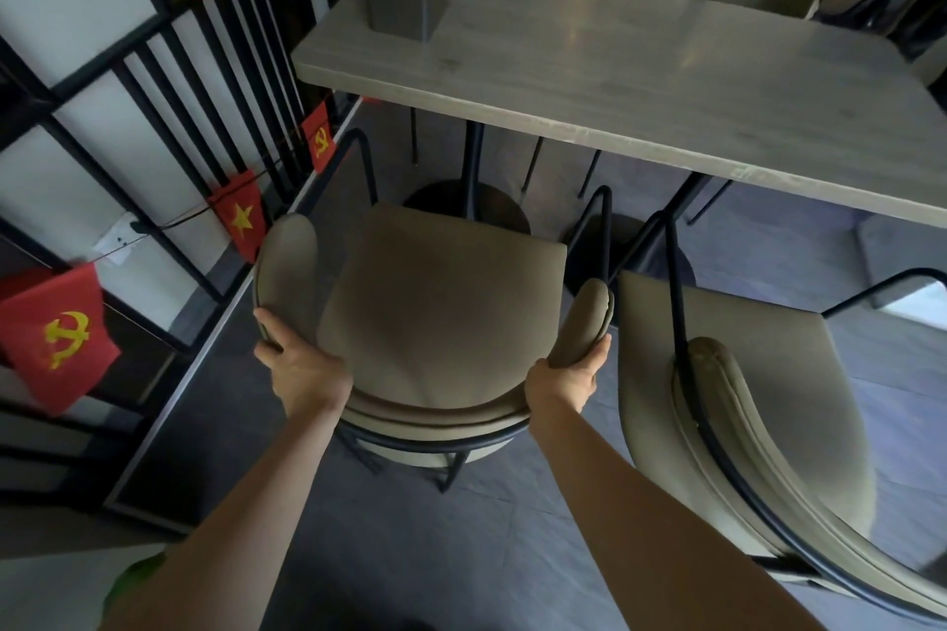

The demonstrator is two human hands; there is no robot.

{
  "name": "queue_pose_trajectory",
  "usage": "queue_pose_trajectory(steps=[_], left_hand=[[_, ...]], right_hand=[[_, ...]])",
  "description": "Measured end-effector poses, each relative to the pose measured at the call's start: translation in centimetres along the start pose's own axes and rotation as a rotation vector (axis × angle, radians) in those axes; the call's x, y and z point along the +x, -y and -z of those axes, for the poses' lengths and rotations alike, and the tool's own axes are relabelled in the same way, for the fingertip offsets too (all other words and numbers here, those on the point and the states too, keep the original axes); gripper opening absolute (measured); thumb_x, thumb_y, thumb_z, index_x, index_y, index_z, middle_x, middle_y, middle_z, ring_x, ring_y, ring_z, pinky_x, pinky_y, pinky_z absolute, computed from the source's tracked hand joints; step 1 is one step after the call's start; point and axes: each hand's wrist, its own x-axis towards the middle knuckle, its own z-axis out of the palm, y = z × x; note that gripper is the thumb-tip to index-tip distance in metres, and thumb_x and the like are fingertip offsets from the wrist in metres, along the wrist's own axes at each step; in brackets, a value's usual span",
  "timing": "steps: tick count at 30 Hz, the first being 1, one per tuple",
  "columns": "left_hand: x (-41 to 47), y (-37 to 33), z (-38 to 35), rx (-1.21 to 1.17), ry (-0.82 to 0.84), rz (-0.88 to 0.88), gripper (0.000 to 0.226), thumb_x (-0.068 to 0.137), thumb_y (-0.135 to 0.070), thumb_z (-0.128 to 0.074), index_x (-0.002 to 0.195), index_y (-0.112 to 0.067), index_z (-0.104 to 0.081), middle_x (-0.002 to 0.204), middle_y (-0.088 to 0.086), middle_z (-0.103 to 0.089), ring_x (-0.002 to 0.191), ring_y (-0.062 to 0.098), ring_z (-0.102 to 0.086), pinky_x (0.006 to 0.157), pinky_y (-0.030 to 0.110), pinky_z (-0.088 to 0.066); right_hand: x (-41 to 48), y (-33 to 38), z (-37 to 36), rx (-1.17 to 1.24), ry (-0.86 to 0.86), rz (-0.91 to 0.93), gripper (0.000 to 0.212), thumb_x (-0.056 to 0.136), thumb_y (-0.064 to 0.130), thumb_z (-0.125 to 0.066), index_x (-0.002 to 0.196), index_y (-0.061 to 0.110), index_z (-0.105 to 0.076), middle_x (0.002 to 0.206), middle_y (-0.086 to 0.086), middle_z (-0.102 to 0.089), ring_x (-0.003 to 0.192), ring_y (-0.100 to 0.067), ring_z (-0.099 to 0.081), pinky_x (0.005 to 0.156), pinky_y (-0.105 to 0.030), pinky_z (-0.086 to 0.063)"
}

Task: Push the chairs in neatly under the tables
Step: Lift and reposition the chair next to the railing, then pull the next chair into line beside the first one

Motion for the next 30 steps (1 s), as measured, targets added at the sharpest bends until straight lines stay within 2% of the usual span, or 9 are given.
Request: queue_pose_trajectory(steps=[7, 12, 17, 19, 20, 22, 23, 25, 30], left_hand=[[0.1, 0.1, 0.4, -0.009, 0.020, 0.011, 0.099, 0.083, 0.002, -0.056, 0.151, -0.028, 0.010, 0.146, 0.019, -0.020, 0.114, 0.050, -0.047, 0.087, 0.048, -0.048], [0.5, 0.5, 0.5, 0.002, 0.037, 0.000, 0.099, 0.084, 0.004, -0.054, 0.150, -0.028, 0.012, 0.147, 0.021, -0.018, 0.114, 0.051, -0.047, 0.087, 0.049, -0.048], [1.3, 1.0, 0.5, 0.008, 0.089, 0.007, 0.103, 0.084, 0.004, -0.056, 0.150, -0.030, 0.015, 0.151, 0.019, -0.013, 0.116, 0.050, -0.046, 0.091, 0.049, -0.047], [1.8, 1.1, 0.7, 0.028, 0.132, 0.016, 0.104, 0.084, -0.001, -0.058, 0.148, -0.030, 0.019, 0.152, 0.018, -0.009, 0.118, 0.049, -0.044, 0.095, 0.050, -0.044], [1.9, 1.1, 0.8, 0.050, 0.159, 0.027, 0.106, 0.083, -0.005, -0.059, 0.148, -0.030, 0.021, 0.155, 0.016, -0.004, 0.125, 0.048, -0.038, 0.102, 0.053, -0.040], [1.5, 1.0, 0.8, 0.194, 0.180, 0.045, 0.108, 0.082, -0.017, -0.062, 0.147, -0.029, 0.024, 0.160, 0.010, 0.013, 0.144, 0.045, -0.007, 0.115, 0.061, -0.014], [0.8, 0.8, 0.6, 0.271, 0.161, 0.024, 0.107, 0.082, -0.020, -0.062, 0.147, -0.027, 0.023, 0.160, 0.009, 0.019, 0.145, 0.043, 0.007, 0.116, 0.061, -0.002], [-1.7, 0.0, -0.5, 0.316, 0.110, -0.072, 0.105, 0.082, -0.022, -0.063, 0.149, -0.024, 0.018, 0.159, 0.010, 0.020, 0.145, 0.041, 0.016, 0.116, 0.056, 0.007], [-11.9, -3.8, -6.9, 0.330, 0.153, -0.445, 0.086, 0.088, -0.025, -0.057, 0.153, -0.018, -0.001, 0.162, 0.009, 0.006, 0.148, 0.031, 0.011, 0.118, 0.056, 0.000]], right_hand=[[-0.4, -0.1, 2.0, -0.112, 0.104, 0.071, 0.098, 0.084, 0.025, -0.068, 0.151, 0.041, 0.003, 0.149, -0.013, -0.036, 0.117, -0.037, -0.054, 0.096, -0.044, -0.047], [-1.0, -0.2, 3.6, -0.202, 0.194, 0.165, 0.100, 0.079, 0.029, -0.070, 0.151, 0.040, -0.002, 0.145, -0.009, -0.042, 0.122, -0.033, -0.053, 0.097, -0.047, -0.050], [-1.6, -0.3, 5.5, -0.262, 0.272, 0.214, 0.093, 0.081, 0.030, -0.067, 0.151, 0.041, -0.007, 0.143, -0.003, -0.048, 0.116, -0.027, -0.057, 0.083, -0.034, -0.052], [-1.8, -0.4, 6.4, -0.263, 0.283, 0.207, 0.094, 0.083, 0.035, -0.066, 0.151, 0.041, -0.002, 0.139, -0.003, -0.051, 0.102, -0.023, -0.059, 0.070, -0.031, -0.049], [-1.8, -0.5, 6.9, -0.262, 0.282, 0.203, 0.094, 0.084, 0.037, -0.065, 0.151, 0.041, 0.000, 0.135, -0.004, -0.053, 0.089, -0.020, -0.058, 0.063, -0.031, -0.050], [-1.7, -0.5, 8.4, -0.271, 0.249, 0.208, 0.089, 0.088, 0.031, -0.061, 0.153, 0.037, 0.000, 0.135, -0.006, -0.052, 0.071, -0.012, -0.053, 0.053, -0.026, -0.048], [-1.7, -0.5, 9.3, -0.274, 0.228, 0.216, 0.085, 0.091, 0.026, -0.058, 0.153, 0.034, -0.001, 0.140, -0.008, -0.049, 0.071, -0.013, -0.053, 0.052, -0.023, -0.046], [-1.5, -0.4, 11.6, -0.273, 0.187, 0.224, 0.080, 0.093, 0.019, -0.053, 0.154, 0.030, -0.002, 0.141, -0.012, -0.050, 0.087, -0.022, -0.060, 0.060, -0.024, -0.044], [1.2, 0.1, 18.7, -0.268, 0.050, 0.214, 0.074, 0.090, 0.018, -0.052, 0.153, 0.029, -0.015, 0.139, -0.010, -0.051, 0.113, -0.031, -0.056, 0.077, -0.028, -0.040]])
